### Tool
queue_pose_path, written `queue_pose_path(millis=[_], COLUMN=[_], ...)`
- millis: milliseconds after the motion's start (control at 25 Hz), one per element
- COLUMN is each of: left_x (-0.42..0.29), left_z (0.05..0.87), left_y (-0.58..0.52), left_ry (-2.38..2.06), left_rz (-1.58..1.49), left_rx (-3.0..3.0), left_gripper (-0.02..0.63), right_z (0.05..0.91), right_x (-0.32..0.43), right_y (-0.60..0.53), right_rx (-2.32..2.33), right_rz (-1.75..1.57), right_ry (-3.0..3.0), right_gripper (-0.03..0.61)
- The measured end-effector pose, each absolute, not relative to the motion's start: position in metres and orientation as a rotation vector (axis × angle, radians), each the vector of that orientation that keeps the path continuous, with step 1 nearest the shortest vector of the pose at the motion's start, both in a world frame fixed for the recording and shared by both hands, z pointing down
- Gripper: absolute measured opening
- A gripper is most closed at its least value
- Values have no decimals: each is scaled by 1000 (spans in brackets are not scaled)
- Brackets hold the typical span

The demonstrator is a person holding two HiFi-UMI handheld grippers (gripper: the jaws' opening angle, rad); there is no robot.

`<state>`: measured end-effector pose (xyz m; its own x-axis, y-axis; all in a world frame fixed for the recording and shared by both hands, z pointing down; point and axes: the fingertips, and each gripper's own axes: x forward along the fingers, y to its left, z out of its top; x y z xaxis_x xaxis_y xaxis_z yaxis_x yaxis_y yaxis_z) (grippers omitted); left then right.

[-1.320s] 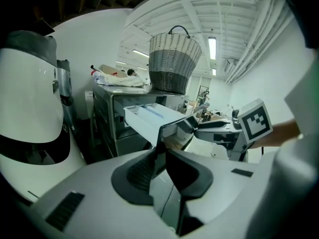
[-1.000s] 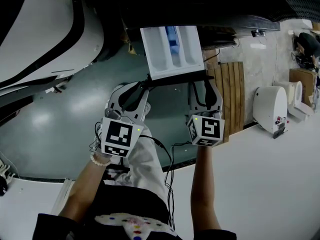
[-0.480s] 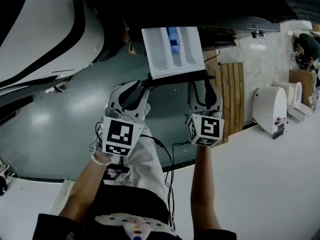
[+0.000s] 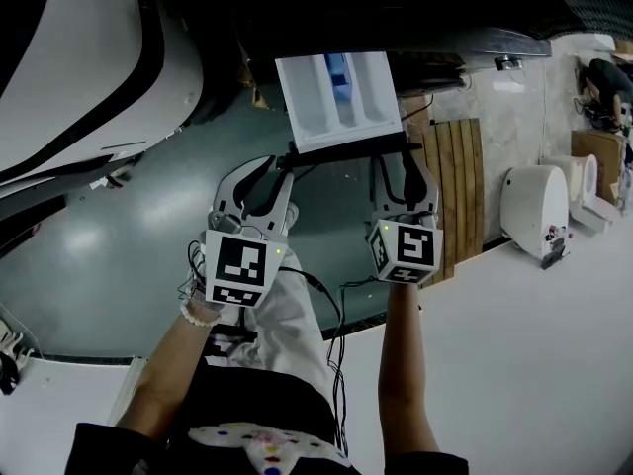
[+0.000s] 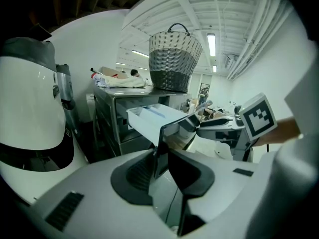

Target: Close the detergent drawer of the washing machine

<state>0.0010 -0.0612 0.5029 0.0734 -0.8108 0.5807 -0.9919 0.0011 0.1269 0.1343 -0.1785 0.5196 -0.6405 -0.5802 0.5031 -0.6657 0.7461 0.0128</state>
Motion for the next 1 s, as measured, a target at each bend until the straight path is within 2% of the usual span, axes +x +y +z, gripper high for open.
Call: queue_pose_path(millis=[1000], left_x=[-38], left_z=[502], left_y=[-93], left_ry=[-1858], left_rz=[485], left_rx=[1808], left_gripper=[103], right_z=[518], right_x=[97], right_y=[-208], right_rx=[983], right_rz=[263], right_ry=[-2472], right_gripper=[186])
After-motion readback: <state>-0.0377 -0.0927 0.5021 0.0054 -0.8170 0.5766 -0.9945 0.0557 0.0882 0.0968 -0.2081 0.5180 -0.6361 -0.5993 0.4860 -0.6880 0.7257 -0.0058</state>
